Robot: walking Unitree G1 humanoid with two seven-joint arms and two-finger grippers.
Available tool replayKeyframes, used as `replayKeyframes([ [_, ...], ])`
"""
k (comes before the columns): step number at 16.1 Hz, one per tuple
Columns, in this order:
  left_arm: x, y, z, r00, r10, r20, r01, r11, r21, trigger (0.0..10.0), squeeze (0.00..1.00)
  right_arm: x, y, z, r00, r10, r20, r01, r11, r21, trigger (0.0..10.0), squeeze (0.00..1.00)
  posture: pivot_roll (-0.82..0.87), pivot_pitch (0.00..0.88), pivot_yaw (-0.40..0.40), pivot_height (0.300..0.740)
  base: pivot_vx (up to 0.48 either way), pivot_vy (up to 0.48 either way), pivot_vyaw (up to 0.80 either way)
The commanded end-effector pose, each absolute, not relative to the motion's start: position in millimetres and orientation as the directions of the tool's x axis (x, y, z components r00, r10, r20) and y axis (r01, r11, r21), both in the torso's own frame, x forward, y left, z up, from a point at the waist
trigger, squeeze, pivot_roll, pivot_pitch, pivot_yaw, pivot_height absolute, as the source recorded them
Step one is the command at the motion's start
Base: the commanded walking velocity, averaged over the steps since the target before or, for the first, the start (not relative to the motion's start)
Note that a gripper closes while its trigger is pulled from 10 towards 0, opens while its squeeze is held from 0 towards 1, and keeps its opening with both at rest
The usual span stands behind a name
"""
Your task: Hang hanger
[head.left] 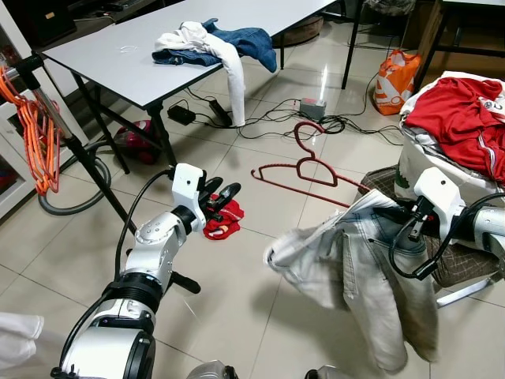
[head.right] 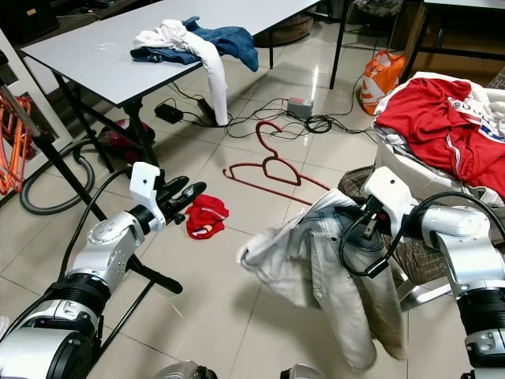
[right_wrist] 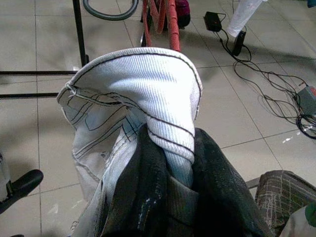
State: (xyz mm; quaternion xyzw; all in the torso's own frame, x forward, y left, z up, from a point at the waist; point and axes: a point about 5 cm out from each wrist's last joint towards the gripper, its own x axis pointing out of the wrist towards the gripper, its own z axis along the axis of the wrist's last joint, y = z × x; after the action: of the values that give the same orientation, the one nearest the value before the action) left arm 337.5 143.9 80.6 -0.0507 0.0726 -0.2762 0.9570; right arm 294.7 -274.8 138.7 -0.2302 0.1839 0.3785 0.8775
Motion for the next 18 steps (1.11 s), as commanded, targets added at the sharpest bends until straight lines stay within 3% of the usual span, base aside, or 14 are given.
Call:
replayKeyframes([
  [1, 340.3, 146.1, 84.6, 0.839, -0.533, -0.11, 0.522, 0.845, -0.116, 10.0, 0.0, 301.1, -272.8, 156.4, 0.671, 0.593, -0.445, -0.738, 0.593, -0.323, 0.0, 0.0, -0.18, 0.0, 0.102, 0.74, 0.0, 0.0, 0.0],
  [4, 340.3, 146.1, 84.6, 0.839, -0.533, -0.11, 0.522, 0.845, -0.116, 10.0, 0.0, 301.1, -272.8, 156.4, 0.671, 0.593, -0.445, -0.738, 0.593, -0.323, 0.0, 0.0, -0.18, 0.0, 0.102, 0.74, 0.0, 0.0, 0.0],
  [6, 352.0, 136.1, 105.8, 0.871, -0.491, -0.021, 0.485, 0.866, -0.123, 10.0, 0.0, 315.7, -245.3, 157.2, 0.753, 0.621, -0.218, -0.656, 0.735, -0.171, 0.0, 0.0, -0.18, 0.0, 0.108, 0.74, 0.0, 0.0, 0.0],
  [7, 354.4, 133.1, 107.3, 0.907, -0.422, -0.008, 0.416, 0.897, -0.15, 10.0, 0.0, 325.8, -226.0, 153.1, 0.827, 0.556, -0.083, -0.56, 0.827, -0.043, 0.0, 0.0, -0.18, 0.0, 0.108, 0.74, 0.0, 0.0, 0.0],
  [12, 346.1, 126.8, 87.7, 0.952, -0.299, -0.071, 0.29, 0.95, -0.112, 10.0, 0.0, 332.0, -210.7, 110.7, 0.962, 0.263, -0.07, -0.257, 0.963, 0.085, 0.0, 0.0, -0.16, 0.0, 0.111, 0.74, 0.0, 0.0, 0.0],
  [14, 348.9, 126.3, 87.9, 0.974, -0.212, -0.085, 0.207, 0.976, -0.063, 10.0, 0.0, 334.0, -216.1, 104.1, 0.992, 0.088, -0.087, -0.083, 0.995, 0.056, 0.0, 0.0, -0.17, 0.0, 0.113, 0.74, 0.0, 0.0, 0.0],
  [18, 346.0, 119.2, 83.8, 0.982, -0.163, -0.092, 0.163, 0.987, -0.005, 10.0, 0.0, 335.0, -199.6, 90.0, 0.99, 0.068, -0.12, -0.064, 0.997, 0.036, 0.0, 0.0, -0.16, 0.0, 0.11, 0.74, 0.0, 0.0, 0.0],
])
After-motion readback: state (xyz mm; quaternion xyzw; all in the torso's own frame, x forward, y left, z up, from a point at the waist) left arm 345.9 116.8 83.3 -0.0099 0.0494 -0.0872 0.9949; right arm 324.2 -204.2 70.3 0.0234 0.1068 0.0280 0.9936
